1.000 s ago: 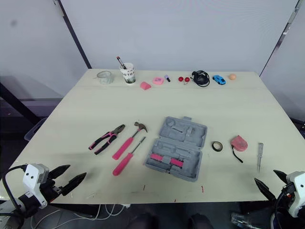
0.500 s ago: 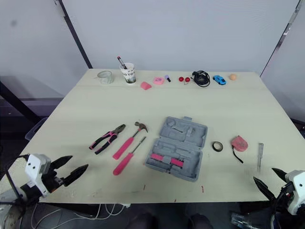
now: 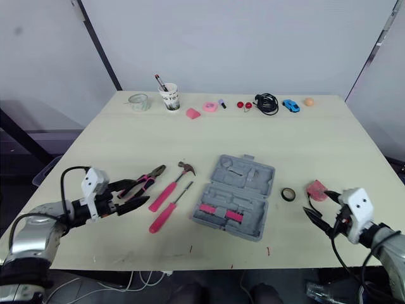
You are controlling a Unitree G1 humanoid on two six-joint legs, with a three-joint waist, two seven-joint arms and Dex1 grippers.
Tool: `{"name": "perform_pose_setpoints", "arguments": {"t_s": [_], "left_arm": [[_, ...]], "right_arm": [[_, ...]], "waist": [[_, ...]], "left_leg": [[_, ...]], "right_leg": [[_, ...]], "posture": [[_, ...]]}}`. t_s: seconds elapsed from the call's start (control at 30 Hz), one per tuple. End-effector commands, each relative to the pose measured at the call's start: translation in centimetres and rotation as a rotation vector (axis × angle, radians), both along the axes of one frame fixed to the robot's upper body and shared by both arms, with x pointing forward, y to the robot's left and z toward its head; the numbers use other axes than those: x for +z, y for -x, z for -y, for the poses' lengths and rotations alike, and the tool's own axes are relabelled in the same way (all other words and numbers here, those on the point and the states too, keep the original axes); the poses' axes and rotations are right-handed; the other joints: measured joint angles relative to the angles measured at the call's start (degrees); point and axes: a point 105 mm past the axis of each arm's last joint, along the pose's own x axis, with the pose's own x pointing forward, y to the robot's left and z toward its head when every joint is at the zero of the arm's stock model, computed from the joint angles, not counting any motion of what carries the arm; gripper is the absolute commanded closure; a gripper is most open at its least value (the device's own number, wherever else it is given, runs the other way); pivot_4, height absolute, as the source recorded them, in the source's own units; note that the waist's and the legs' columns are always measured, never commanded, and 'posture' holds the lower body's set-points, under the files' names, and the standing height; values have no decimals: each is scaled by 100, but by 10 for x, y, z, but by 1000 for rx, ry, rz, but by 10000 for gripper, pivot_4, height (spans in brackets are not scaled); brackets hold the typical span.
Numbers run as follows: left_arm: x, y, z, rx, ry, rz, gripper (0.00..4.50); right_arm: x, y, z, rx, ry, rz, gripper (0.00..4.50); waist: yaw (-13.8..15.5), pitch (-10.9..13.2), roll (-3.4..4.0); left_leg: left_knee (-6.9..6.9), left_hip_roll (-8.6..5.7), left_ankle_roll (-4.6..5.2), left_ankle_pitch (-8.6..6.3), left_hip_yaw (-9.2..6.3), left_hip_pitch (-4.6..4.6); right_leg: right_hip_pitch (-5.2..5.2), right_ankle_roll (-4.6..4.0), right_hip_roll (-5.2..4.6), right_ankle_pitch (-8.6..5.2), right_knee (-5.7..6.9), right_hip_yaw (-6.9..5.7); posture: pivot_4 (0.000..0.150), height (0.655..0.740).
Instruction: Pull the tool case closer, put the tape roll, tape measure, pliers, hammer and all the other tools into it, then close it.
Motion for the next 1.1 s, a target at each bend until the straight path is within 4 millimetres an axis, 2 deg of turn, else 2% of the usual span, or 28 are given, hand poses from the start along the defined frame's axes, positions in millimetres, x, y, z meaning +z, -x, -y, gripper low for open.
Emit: {"name": "perform_pose_setpoints", "arguments": {"t_s": [0.03,0.27,0.3,0.33,0.4,0.47,0.53,0.57,0.6,0.63,0.7,0.87,1.1], "left_arm": [[7,-11,10,-81,-40,17,1071],[12,-30,37,-199,-34,7,1071],[12,-34,42,-215,-32,6,0],[12,-38,49,-233,-32,5,4352],[11,-43,57,-260,-32,1,8444],[10,-46,63,-283,-27,-10,19277],[6,-48,69,-311,-41,-21,26439],[4,-49,72,-325,-48,-28,30712],[3,-50,75,-337,-54,-33,32697],[1,-51,80,-351,-58,-37,37254],[-1,-54,87,-372,-71,-42,44534],[-7,-63,100,-397,-128,-64,44534],[-16,-70,109,-380,-190,-84,44534]], "right_arm": [[6,-8,-12,50,32,1,0],[2,-25,-31,126,69,-46,0],[0,-28,-34,135,76,-56,5497],[-2,-32,-38,152,86,-65,8663],[-5,-36,-44,174,102,-78,17328],[-8,-39,-46,186,116,-86,28817],[-11,-43,-50,199,128,-96,35540],[-12,-44,-51,207,134,-100,40944],[-12,-45,-53,214,140,-104,43117],[-14,-46,-53,223,159,-109,45000],[-16,-48,-55,233,180,-116,45000],[-21,-53,-59,251,203,-138,45000],[-22,-56,-64,255,206,-142,45000]], "waist": [[-4,0,0],[-8,1,-1],[-8,1,-2],[-8,1,-2],[-4,2,-4],[-6,3,-5],[-10,3,-5],[-10,3,-5],[-11,3,-5],[-10,3,-5],[-7,4,-6],[-10,9,-15],[-17,10,-16]], "left_leg": [[4,0,0,0,0,-1],[33,0,0,0,-1,-9],[34,0,0,0,-1,-10],[35,0,0,0,-2,-11],[46,1,1,0,-3,-12],[49,0,1,0,-3,-12],[50,0,1,0,-5,-12],[50,1,1,0,-5,-12],[50,1,1,0,-6,-12],[49,1,1,0,-7,-12],[51,2,1,0,-7,-12],[54,2,1,0,-11,-14],[54,3,1,0,-12,-14]], "right_leg": [[0,0,1,0,3,0],[0,11,5,6,19,4],[0,11,5,5,20,4],[0,12,7,5,20,4],[0,12,9,6,29,4],[0,12,9,6,35,7],[0,12,11,5,37,8],[-1,12,14,6,38,10],[-1,12,15,6,38,10],[-1,13,15,6,39,10],[-2,13,18,6,43,11],[-2,13,22,6,45,14],[-3,13,26,6,47,16]], "posture": [[1500,7400],[1500,7400],[1500,7400],[1500,7400],[1500,7400],[1500,7400],[1500,7400],[1500,7400],[1500,7400],[1500,7400],[1500,7400],[1500,7400],[1500,7400]]}}
